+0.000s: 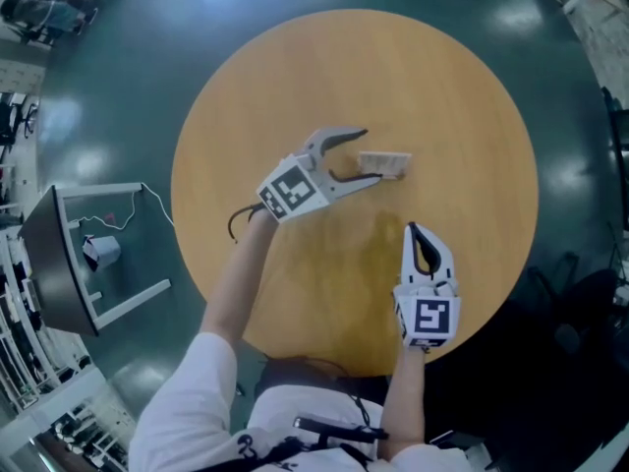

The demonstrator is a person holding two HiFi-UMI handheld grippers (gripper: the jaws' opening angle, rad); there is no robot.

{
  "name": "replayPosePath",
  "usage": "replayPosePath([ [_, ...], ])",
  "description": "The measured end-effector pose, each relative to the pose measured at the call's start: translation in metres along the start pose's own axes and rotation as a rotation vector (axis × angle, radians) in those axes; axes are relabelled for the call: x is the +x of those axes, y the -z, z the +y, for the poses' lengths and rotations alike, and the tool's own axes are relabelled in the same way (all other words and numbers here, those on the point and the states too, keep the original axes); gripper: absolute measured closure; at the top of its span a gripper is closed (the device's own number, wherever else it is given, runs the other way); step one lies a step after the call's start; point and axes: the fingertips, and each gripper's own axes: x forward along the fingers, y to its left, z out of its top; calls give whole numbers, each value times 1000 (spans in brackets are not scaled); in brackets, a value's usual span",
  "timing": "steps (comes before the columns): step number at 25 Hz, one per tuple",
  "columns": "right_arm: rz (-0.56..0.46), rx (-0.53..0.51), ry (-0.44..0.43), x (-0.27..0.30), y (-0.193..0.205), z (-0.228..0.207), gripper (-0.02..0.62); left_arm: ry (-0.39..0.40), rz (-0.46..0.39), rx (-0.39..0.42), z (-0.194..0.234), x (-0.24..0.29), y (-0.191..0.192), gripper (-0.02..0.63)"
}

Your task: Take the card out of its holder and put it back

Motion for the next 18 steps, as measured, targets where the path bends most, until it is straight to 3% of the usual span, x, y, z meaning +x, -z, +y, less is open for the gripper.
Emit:
replayPosePath([
  [6, 10, -3, 17, -4, 2, -9, 572, 142, -23, -71, -9, 24, 2, 300],
  [10, -18, 14, 24, -10, -4, -17, 572, 234, 7, -151, -15, 36, 7, 312],
  [18, -30, 22, 32, -11, -11, -13, 571, 301, -45, -244, -11, 32, -3, 507],
])
